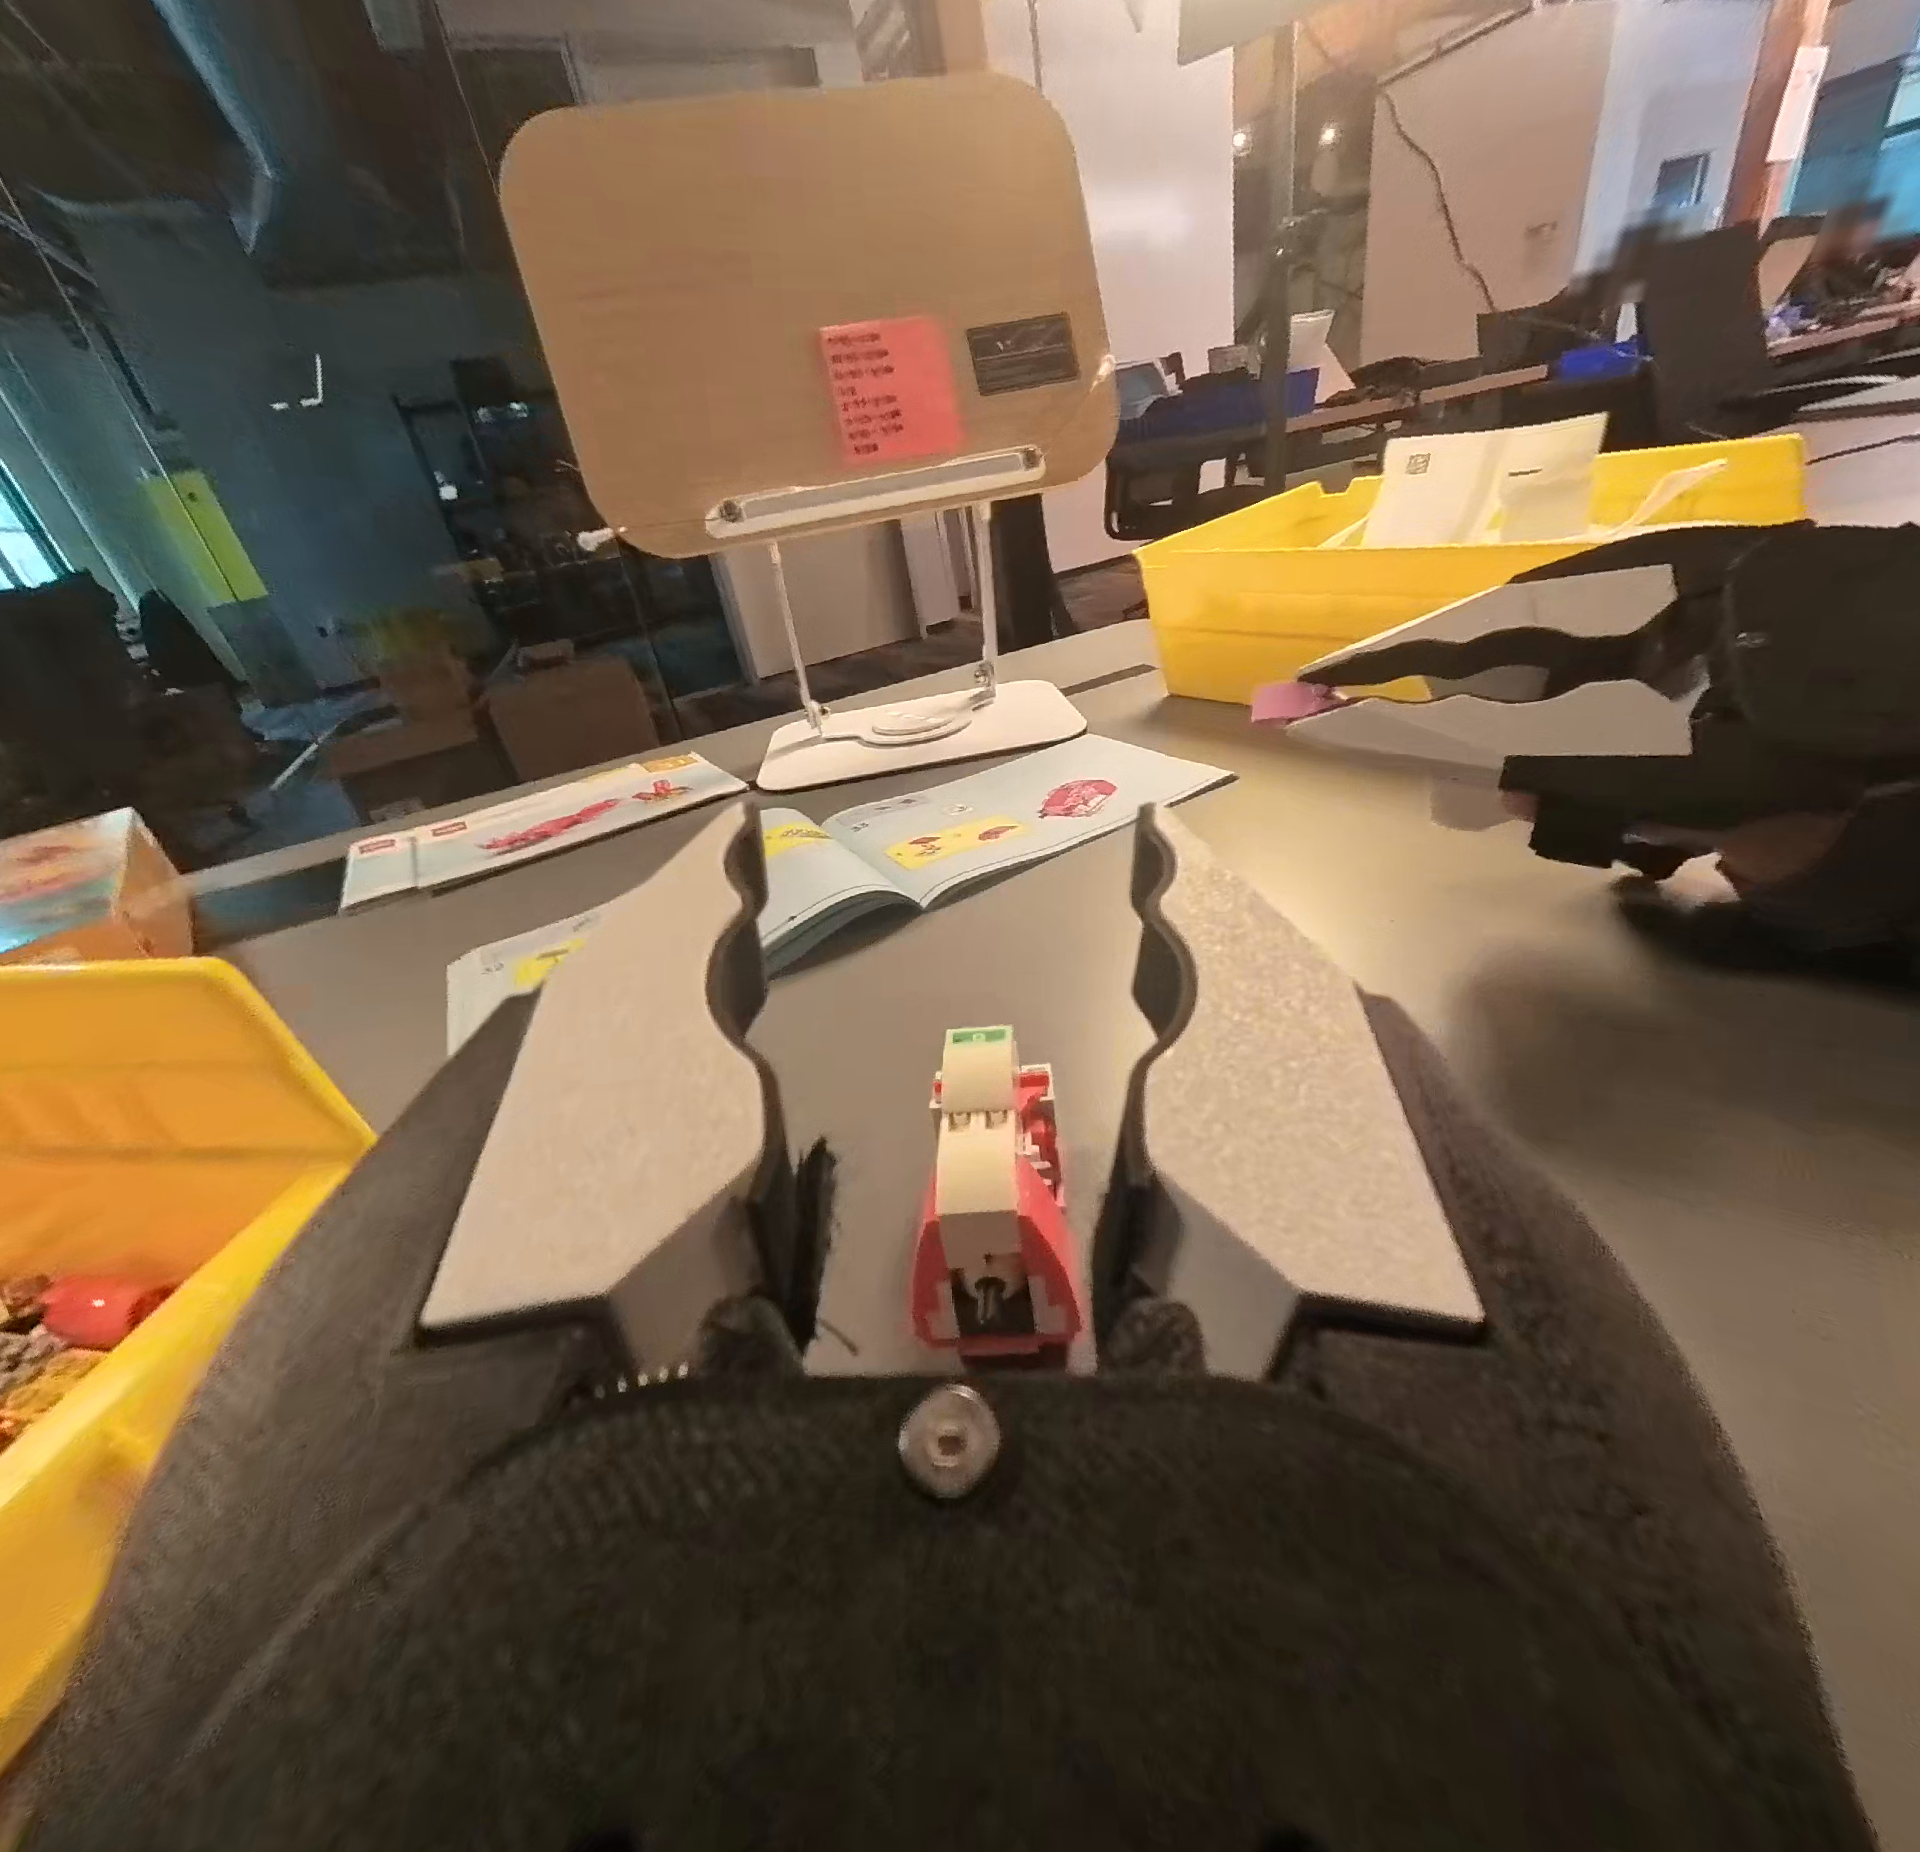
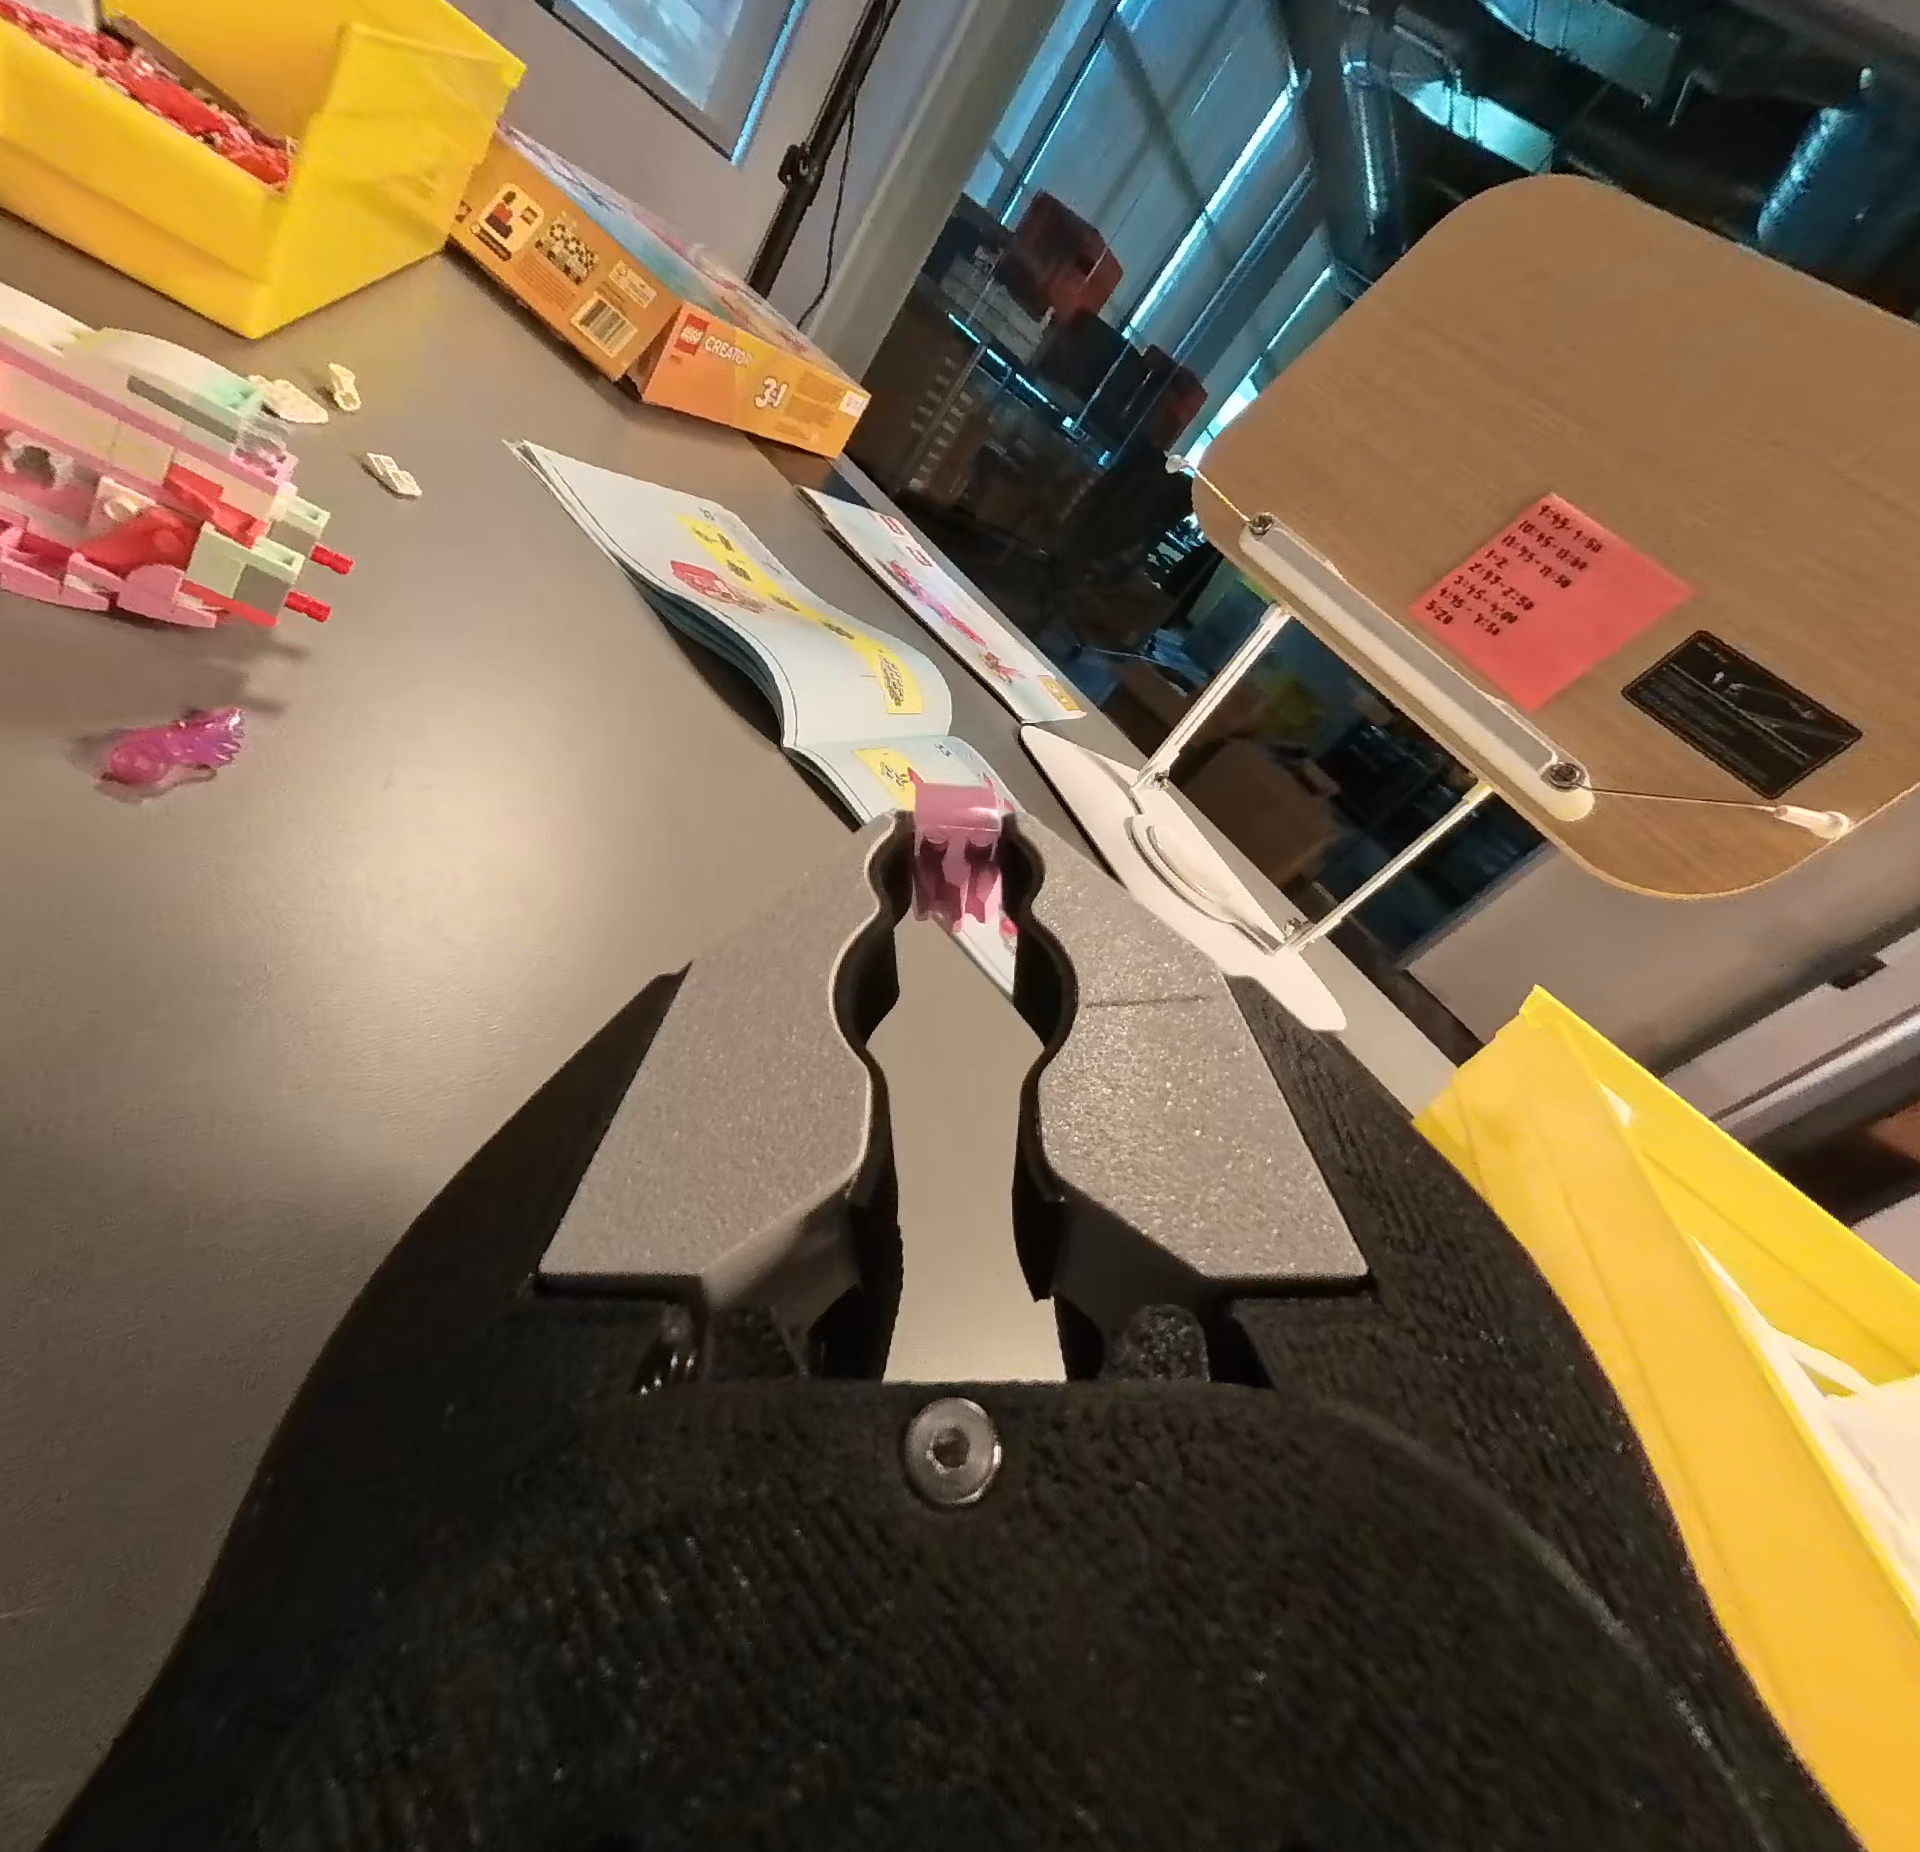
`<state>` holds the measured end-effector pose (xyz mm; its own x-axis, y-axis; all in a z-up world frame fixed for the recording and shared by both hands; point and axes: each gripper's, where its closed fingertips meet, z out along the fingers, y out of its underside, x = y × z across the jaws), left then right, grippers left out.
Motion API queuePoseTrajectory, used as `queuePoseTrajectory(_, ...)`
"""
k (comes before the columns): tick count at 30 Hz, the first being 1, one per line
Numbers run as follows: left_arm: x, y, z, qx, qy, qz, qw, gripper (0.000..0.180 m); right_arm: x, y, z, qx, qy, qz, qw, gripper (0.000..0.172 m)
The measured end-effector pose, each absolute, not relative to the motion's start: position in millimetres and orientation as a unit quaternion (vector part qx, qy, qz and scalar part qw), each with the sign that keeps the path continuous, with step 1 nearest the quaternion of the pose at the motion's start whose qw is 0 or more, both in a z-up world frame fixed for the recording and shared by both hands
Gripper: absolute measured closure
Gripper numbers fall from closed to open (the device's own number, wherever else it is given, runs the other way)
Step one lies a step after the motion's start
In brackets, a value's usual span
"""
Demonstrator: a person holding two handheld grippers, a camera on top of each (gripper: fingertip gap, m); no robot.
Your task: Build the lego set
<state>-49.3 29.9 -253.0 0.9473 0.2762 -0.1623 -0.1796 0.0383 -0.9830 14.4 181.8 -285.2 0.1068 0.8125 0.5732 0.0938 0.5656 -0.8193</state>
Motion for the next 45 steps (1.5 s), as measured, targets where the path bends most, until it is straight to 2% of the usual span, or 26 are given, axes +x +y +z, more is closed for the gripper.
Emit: queuePoseTrajectory(45, -46.3, 35.3, -259.9, -0.689, -0.029, 0.150, 0.708, 0.111, 15.1, 184.3, -283.4, -0.374, -0.601, 0.280, 0.648, 0.157)
